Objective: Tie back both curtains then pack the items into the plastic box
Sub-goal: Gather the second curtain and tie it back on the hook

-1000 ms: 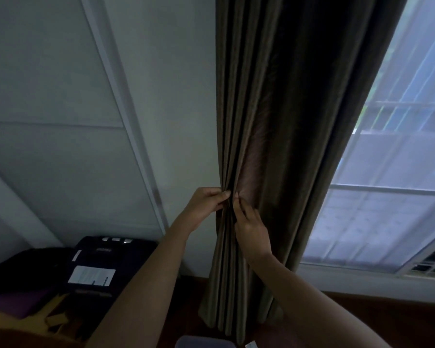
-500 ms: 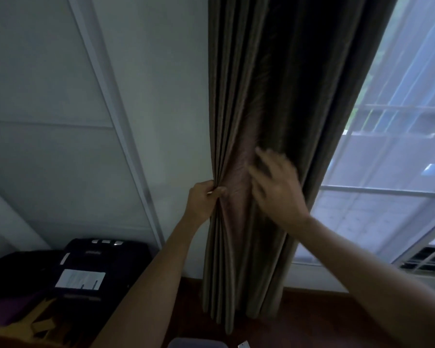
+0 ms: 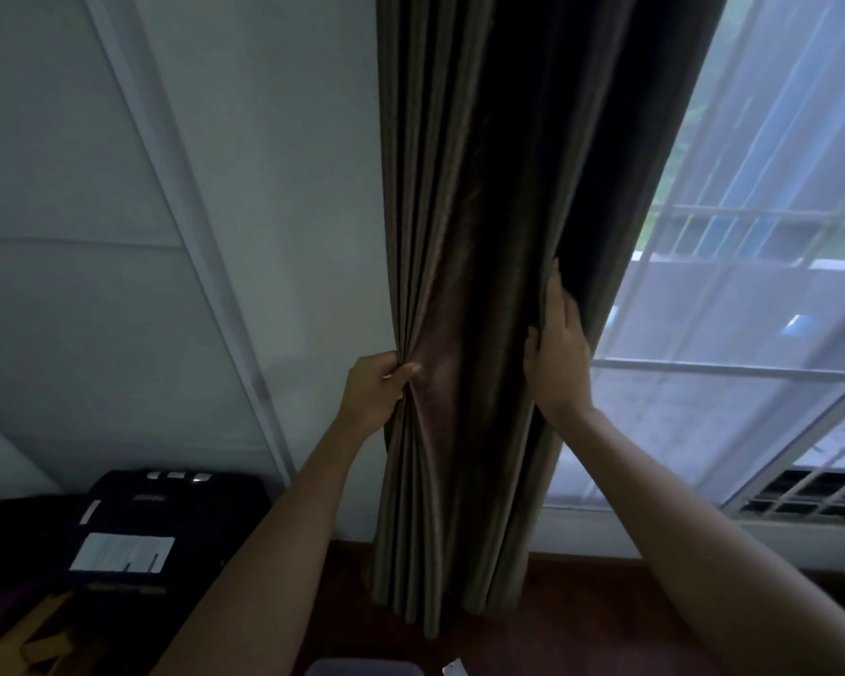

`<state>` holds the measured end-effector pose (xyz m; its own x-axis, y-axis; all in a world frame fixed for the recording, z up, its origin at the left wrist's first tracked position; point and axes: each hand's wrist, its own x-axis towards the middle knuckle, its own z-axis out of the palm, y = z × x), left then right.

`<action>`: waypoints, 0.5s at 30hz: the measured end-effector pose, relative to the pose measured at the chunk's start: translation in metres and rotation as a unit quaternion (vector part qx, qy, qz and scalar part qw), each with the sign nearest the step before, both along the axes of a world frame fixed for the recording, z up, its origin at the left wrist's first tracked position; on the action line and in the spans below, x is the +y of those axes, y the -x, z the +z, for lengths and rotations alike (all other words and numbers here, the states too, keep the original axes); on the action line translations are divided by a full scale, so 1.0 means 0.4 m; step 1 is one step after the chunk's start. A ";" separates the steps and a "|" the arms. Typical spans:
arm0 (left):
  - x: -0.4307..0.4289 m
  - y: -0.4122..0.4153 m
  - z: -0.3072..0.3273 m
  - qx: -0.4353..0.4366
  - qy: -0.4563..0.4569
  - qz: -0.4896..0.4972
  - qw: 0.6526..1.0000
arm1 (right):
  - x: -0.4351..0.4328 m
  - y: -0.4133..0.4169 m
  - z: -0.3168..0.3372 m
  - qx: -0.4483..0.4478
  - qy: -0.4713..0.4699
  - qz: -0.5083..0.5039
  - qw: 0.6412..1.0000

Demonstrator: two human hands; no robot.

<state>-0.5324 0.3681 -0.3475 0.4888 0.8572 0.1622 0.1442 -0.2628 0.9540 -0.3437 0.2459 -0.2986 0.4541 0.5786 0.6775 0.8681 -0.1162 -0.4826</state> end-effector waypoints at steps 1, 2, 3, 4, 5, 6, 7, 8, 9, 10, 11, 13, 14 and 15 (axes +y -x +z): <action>0.000 -0.002 0.000 0.002 0.006 -0.001 1.000 | -0.002 0.010 -0.026 0.003 0.020 0.007 1.000; 0.000 -0.002 -0.001 0.005 0.013 -0.005 1.000 | -0.004 0.020 -0.053 0.007 0.036 0.017 0.999; 0.000 -0.002 -0.003 0.008 0.018 -0.007 1.000 | -0.006 0.034 -0.080 0.013 0.052 0.027 0.998; -0.002 0.000 -0.001 0.013 0.024 -0.007 1.000 | -0.008 0.051 -0.104 0.020 0.067 0.037 0.997; -0.002 -0.001 -0.002 0.013 0.027 -0.009 1.000 | -0.009 0.068 -0.127 0.029 0.079 0.048 0.995; -0.002 -0.001 -0.002 0.014 0.028 -0.010 0.999 | -0.009 0.085 -0.149 0.035 0.086 0.060 0.994; -0.003 0.000 -0.001 0.014 0.022 -0.009 1.000 | -0.009 0.102 -0.170 0.038 0.090 0.070 0.993; -0.001 0.002 -0.003 0.020 0.009 -0.008 1.000 | -0.008 0.118 -0.187 0.038 0.091 0.074 0.992; 0.003 0.003 -0.008 0.031 -0.011 -0.002 0.999 | -0.005 0.132 -0.201 0.040 0.091 0.071 0.993; 0.004 0.004 -0.008 0.041 -0.025 0.001 0.999 | -0.002 0.146 -0.212 0.043 0.089 0.067 0.993; 0.006 0.006 -0.011 0.043 -0.030 0.004 0.999 | 0.000 0.160 -0.219 0.047 0.089 0.067 0.993; 0.009 0.011 -0.016 0.024 -0.013 0.006 1.000 | 0.004 0.192 -0.226 0.047 0.083 0.082 0.992; 0.009 0.013 -0.017 0.013 -0.001 0.001 1.000 | 0.005 0.206 -0.226 0.048 0.079 0.090 0.992; 0.008 0.013 -0.021 0.006 0.010 -0.005 1.000 | 0.007 0.217 -0.224 0.048 0.077 0.092 0.992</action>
